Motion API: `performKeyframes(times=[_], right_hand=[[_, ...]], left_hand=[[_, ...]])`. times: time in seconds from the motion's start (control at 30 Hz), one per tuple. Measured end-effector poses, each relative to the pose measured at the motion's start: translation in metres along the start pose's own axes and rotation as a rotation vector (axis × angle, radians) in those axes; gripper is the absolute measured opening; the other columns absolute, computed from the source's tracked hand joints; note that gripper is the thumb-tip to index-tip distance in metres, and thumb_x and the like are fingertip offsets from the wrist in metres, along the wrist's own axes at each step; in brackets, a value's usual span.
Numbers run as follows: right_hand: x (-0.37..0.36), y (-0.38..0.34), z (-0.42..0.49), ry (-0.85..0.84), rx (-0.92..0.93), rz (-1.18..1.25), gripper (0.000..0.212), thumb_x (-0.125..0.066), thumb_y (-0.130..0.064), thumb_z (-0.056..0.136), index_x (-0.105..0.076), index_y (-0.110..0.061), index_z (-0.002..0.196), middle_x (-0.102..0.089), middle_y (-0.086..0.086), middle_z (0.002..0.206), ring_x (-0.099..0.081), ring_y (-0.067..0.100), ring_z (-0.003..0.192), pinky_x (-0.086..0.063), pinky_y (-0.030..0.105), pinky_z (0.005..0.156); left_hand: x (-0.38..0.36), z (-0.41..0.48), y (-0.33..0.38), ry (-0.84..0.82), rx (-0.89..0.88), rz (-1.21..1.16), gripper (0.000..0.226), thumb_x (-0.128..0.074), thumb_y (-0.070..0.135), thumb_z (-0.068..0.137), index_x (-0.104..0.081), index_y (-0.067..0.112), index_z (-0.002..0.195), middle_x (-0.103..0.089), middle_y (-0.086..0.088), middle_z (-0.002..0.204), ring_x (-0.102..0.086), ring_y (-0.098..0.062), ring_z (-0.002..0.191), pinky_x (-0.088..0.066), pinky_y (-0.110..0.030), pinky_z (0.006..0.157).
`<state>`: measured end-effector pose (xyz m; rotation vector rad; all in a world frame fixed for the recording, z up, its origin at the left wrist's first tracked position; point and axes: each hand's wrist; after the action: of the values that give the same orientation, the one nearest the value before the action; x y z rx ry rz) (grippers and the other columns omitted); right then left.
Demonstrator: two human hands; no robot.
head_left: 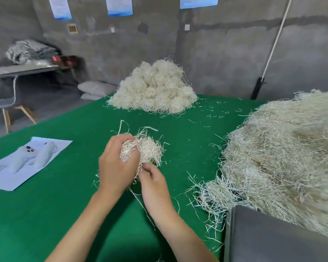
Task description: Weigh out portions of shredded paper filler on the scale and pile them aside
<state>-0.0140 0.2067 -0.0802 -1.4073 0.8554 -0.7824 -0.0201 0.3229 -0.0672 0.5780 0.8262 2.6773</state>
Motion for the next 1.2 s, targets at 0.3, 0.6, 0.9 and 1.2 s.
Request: performKeyframes(times=[0.3, 0.6, 0.9, 1.2], right_hand=[[0.049, -0.002, -0.003, 0.063, -0.024, -0.522, 0.049, -0.048, -0.04, 0.094, -0.041, -0.029, 0.141, -0.041, -0.008, 0.142, -0.037, 0.013, 0.131, -0.033, 0.038, 0.109], [0.15, -0.005, 0.02, -0.19, -0.257, -1.71, 0.088, -0.072, -0.054, 0.078, -0.03, -0.021, 0.148, -0.036, 0.016, 0.146, -0.034, 0.036, 0.136, -0.028, 0.05, 0.112], [0.213, -0.013, 0.007, 0.183, -0.071, -0.989, 0.01, -0.059, -0.01, 0.093, -0.064, -0.016, 0.099, -0.063, -0.005, 0.091, -0.06, 0.013, 0.079, -0.057, 0.033, 0.075], [0.227, -0.098, -0.082, 0.064, 0.04, 0.236, 0.055, -0.039, -0.076, 0.086, -0.055, -0.044, 0.128, -0.061, -0.027, 0.127, -0.052, -0.011, 0.119, -0.039, 0.027, 0.104]], left_hand=[[-0.011, -0.048, -0.033, -1.113, -0.038, 0.903, 0.064, -0.024, 0.059, 0.1, -0.005, 0.036, 0.156, 0.011, -0.005, 0.164, 0.018, -0.031, 0.149, 0.007, -0.053, 0.12], [-0.019, -0.031, 0.082, -0.999, -0.243, 0.859, 0.029, -0.044, 0.042, 0.099, -0.055, 0.027, 0.121, -0.06, -0.002, 0.113, -0.062, -0.025, 0.101, -0.049, -0.037, 0.08], [-0.134, -0.061, 0.108, -0.927, -0.079, -0.025, 0.069, -0.033, 0.068, 0.094, -0.023, 0.035, 0.152, -0.035, 0.011, 0.153, -0.032, -0.006, 0.139, -0.026, -0.027, 0.114], [-0.146, -0.074, 0.215, -0.663, 0.366, -0.798, 0.037, -0.049, 0.019, 0.101, -0.052, 0.046, 0.127, -0.064, 0.028, 0.118, -0.058, 0.012, 0.107, -0.045, -0.006, 0.082]])
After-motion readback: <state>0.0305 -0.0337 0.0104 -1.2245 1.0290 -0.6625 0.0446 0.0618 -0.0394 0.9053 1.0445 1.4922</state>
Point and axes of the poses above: each hand's wrist, its own z-axis towards the middle knuckle, its own x-axis out of the back of the hand, y = z × x
